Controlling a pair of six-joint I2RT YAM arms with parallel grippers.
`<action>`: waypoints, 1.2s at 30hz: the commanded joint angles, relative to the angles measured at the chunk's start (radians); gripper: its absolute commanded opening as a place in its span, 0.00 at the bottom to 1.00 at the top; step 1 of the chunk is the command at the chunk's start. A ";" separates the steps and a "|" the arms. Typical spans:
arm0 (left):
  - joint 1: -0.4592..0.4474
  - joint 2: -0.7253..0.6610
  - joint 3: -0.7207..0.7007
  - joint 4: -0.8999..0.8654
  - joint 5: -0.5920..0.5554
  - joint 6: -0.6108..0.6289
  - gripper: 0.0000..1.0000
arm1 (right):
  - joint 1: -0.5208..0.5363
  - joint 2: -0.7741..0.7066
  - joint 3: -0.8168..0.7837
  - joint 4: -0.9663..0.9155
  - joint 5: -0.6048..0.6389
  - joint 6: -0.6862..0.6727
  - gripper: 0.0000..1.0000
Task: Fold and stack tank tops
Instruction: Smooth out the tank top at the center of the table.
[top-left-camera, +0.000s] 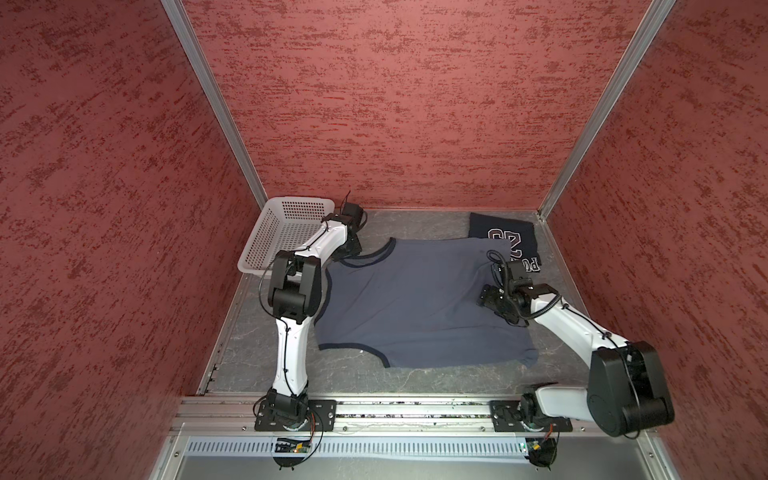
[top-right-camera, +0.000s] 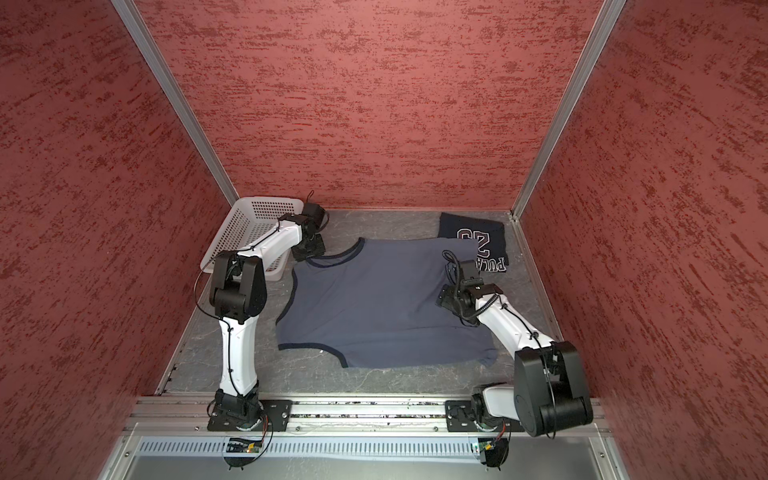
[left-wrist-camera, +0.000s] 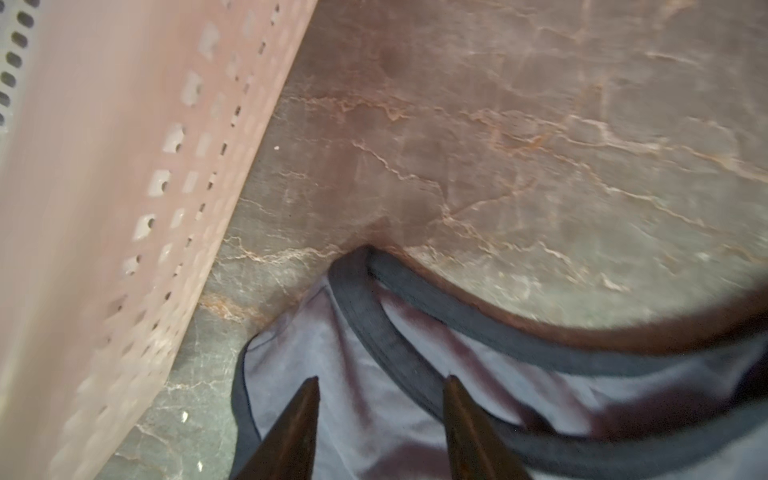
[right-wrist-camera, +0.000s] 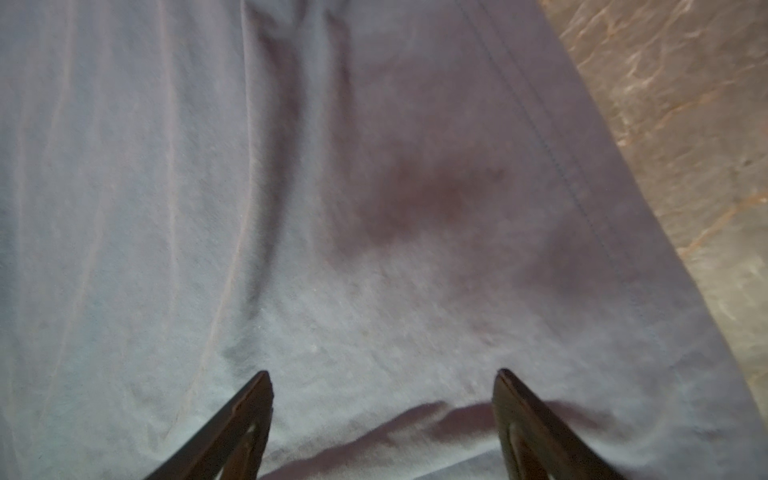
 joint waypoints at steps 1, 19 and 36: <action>0.004 0.032 0.027 -0.019 -0.047 -0.017 0.46 | -0.004 0.005 -0.014 0.026 -0.014 -0.004 0.84; 0.015 0.143 0.091 -0.028 -0.093 -0.030 0.33 | -0.004 0.042 -0.045 0.066 -0.052 0.001 0.84; 0.018 0.070 0.035 0.035 -0.095 -0.052 0.07 | -0.003 0.044 -0.040 0.056 -0.040 -0.004 0.84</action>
